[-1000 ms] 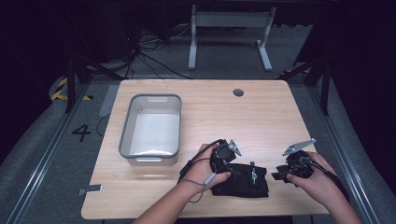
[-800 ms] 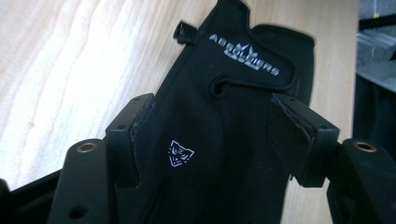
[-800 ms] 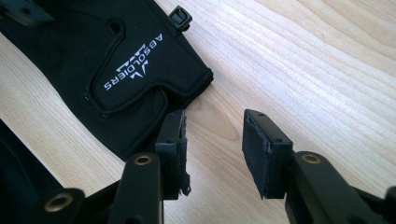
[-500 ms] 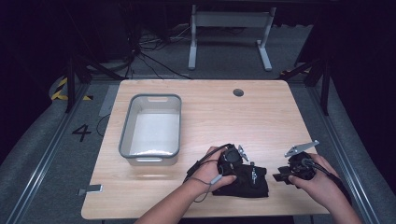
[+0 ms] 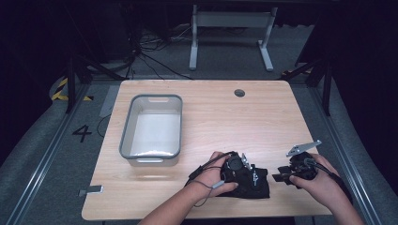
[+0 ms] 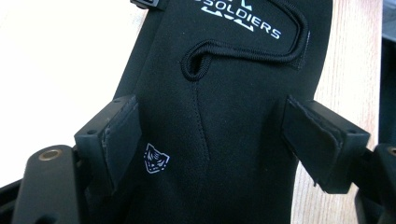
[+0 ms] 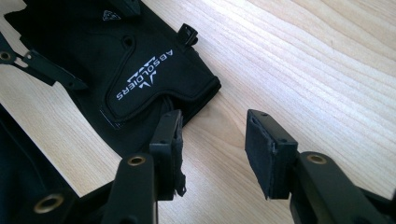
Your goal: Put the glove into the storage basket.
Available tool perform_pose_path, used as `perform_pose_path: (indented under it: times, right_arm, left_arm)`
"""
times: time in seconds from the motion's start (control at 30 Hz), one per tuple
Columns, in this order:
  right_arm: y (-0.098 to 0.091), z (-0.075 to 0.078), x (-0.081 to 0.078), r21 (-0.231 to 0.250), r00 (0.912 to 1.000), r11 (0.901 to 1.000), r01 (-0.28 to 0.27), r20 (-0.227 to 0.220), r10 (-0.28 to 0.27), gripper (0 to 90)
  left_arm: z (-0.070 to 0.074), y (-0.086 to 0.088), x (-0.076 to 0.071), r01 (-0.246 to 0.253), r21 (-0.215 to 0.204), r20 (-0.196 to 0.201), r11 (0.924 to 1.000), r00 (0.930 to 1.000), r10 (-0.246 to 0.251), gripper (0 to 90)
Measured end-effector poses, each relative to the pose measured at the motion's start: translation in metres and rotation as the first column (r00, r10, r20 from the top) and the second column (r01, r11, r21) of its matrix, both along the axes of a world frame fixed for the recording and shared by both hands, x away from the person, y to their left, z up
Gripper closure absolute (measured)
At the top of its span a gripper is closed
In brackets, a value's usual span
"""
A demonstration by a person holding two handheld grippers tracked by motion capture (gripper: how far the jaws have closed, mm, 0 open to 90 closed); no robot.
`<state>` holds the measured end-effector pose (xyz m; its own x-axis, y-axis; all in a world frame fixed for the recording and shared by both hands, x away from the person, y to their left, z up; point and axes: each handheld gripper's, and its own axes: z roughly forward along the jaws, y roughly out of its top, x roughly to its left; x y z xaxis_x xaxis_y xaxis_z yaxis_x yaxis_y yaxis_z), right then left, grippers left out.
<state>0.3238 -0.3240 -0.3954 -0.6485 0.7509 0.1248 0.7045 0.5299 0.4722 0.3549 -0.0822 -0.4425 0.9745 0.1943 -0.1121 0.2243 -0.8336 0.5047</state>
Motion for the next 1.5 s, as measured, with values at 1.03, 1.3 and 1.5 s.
perform_pose_path:
  times: [1.03, 1.3, 1.5]
  right_arm:
    - [0.0, 0.001, 0.0, 0.035, 1.0, 0.9994, -0.004, -0.007, 0.004, 57.8]
    - [-0.001, -0.001, 0.002, 0.035, 0.9999, 0.9994, 0.003, -0.01, -0.002, 58.1]
    - [-0.002, -0.001, 0.003, 0.04, 0.9999, 0.9992, 0.004, -0.01, -0.004, 58.8]
  left_arm:
    - [0.004, 0.003, -0.001, -0.052, 0.038, 0.087, 0.9979, 0.995, 0.049, 63.7]
    - [0.019, 0.012, 0.004, -0.105, 0.009, 0.015, 0.9944, 0.9943, 0.105, 67.9]
    - [0.038, 0.023, 0.0, -0.123, -0.016, -0.022, 0.9923, 0.9922, 0.123, 68.3]
